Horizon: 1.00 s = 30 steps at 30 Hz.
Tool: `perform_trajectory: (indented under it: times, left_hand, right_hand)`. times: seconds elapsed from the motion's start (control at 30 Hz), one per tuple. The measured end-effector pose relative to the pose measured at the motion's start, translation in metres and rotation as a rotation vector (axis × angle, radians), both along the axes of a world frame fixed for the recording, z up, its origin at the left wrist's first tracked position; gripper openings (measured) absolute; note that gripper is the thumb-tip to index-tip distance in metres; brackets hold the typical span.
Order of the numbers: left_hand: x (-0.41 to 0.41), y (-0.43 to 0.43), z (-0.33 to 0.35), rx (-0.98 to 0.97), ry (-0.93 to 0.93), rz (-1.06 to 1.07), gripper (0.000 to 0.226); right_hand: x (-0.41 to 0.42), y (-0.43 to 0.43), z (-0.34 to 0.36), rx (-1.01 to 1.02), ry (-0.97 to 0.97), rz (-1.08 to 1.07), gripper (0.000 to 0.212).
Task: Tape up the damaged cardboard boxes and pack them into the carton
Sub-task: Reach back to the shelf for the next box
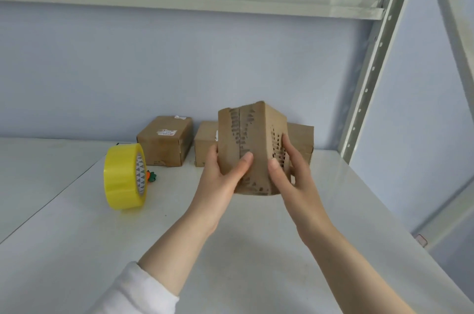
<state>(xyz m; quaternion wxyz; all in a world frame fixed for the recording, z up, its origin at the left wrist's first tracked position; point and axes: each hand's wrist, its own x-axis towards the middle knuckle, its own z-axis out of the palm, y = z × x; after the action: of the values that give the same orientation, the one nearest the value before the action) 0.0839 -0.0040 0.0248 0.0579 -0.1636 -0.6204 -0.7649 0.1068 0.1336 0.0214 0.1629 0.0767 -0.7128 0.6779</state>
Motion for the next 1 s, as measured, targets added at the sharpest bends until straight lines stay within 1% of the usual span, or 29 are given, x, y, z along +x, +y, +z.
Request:
perform_trajectory:
  times: [0.07, 0.1, 0.13, 0.2, 0.27, 0.33, 0.4, 0.43, 0.47, 0.5, 0.53, 0.57, 0.6, 0.63, 0.67, 0.7, 0.77, 0.8, 0.87, 0.93, 0.97, 1.0]
  left_hand:
    - [-0.004, -0.006, 0.000, 0.056, -0.052, -0.041, 0.062]
    - [-0.006, -0.009, -0.001, 0.084, -0.079, -0.101, 0.061]
    - [-0.007, -0.011, -0.002, 0.105, -0.099, -0.155, 0.058]
    - [-0.007, -0.013, -0.005, 0.098, -0.122, -0.212, 0.058]
    - [-0.008, -0.011, -0.008, 0.053, -0.118, -0.198, 0.066]
    - [-0.008, -0.010, -0.006, 0.039, -0.109, -0.089, 0.073]
    - [-0.010, -0.014, 0.003, 0.072, -0.086, 0.079, 0.073]
    - [-0.013, -0.019, 0.010, 0.061, -0.048, 0.150, 0.076]
    - [-0.016, -0.026, 0.017, 0.006, 0.001, 0.198, 0.077]
    - [-0.019, -0.034, 0.025, -0.089, 0.046, 0.206, 0.075]
    - [-0.022, -0.042, 0.031, -0.215, 0.070, 0.157, 0.071]
    - [-0.024, -0.048, 0.036, -0.348, 0.063, 0.054, 0.065]
    - [-0.024, -0.052, 0.039, -0.458, 0.020, -0.086, 0.058]
    - [-0.022, -0.055, 0.042, -0.515, -0.043, -0.224, 0.050]
    - [-0.020, -0.056, 0.042, -0.528, -0.091, -0.309, 0.043]
    - [-0.020, -0.057, 0.042, -0.508, -0.095, -0.328, 0.039]
    - [-0.021, -0.055, 0.038, -0.403, -0.076, -0.252, 0.036]
    - [-0.020, -0.053, 0.034, -0.342, -0.100, -0.199, 0.039]
    - [-0.017, -0.050, 0.024, -0.282, -0.167, -0.128, 0.048]
    - [-0.014, -0.052, 0.017, -0.309, -0.139, -0.140, 0.046]
    - [-0.013, -0.054, 0.018, -0.346, -0.099, -0.162, 0.041]
    - [-0.011, -0.056, 0.020, -0.401, -0.063, -0.194, 0.036]
  right_hand:
    - [0.000, 0.004, 0.001, -0.065, 0.040, -0.007, 0.061]
    - [-0.001, 0.007, 0.001, -0.124, 0.040, -0.003, 0.062]
    - [-0.003, 0.011, 0.000, -0.171, 0.022, 0.033, 0.064]
    - [-0.003, 0.015, 0.001, -0.213, -0.046, 0.205, 0.064]
    - [-0.002, 0.014, -0.002, -0.258, -0.107, 0.337, 0.054]
    - [-0.002, 0.016, -0.003, -0.288, -0.131, 0.331, 0.053]
    - [-0.004, 0.022, -0.003, -0.235, -0.128, 0.285, 0.058]
    - [-0.004, 0.026, -0.002, -0.173, -0.119, 0.286, 0.060]
    - [-0.004, 0.030, 0.001, -0.097, -0.107, 0.314, 0.059]
    - [-0.003, 0.035, 0.003, -0.015, -0.103, 0.360, 0.058]
    - [-0.003, 0.038, 0.007, 0.065, -0.111, 0.412, 0.058]
    - [-0.003, 0.041, 0.010, 0.137, -0.124, 0.459, 0.058]
    - [-0.003, 0.043, 0.014, 0.191, -0.132, 0.499, 0.060]
    - [-0.004, 0.044, 0.017, 0.221, -0.138, 0.525, 0.062]
    - [-0.005, 0.044, 0.018, 0.224, -0.136, 0.531, 0.063]
    - [-0.006, 0.044, 0.019, 0.202, -0.129, 0.513, 0.063]
    - [-0.007, 0.042, 0.015, 0.108, -0.130, 0.418, 0.060]
    - [-0.007, 0.042, 0.011, 0.059, -0.141, 0.385, 0.060]
    - [-0.008, 0.042, 0.004, -0.015, -0.183, 0.377, 0.068]
    - [-0.007, 0.045, -0.001, -0.026, -0.221, 0.377, 0.074]
    - [-0.008, 0.047, -0.001, -0.008, -0.230, 0.392, 0.071]
    - [-0.008, 0.049, 0.000, 0.029, -0.231, 0.427, 0.063]
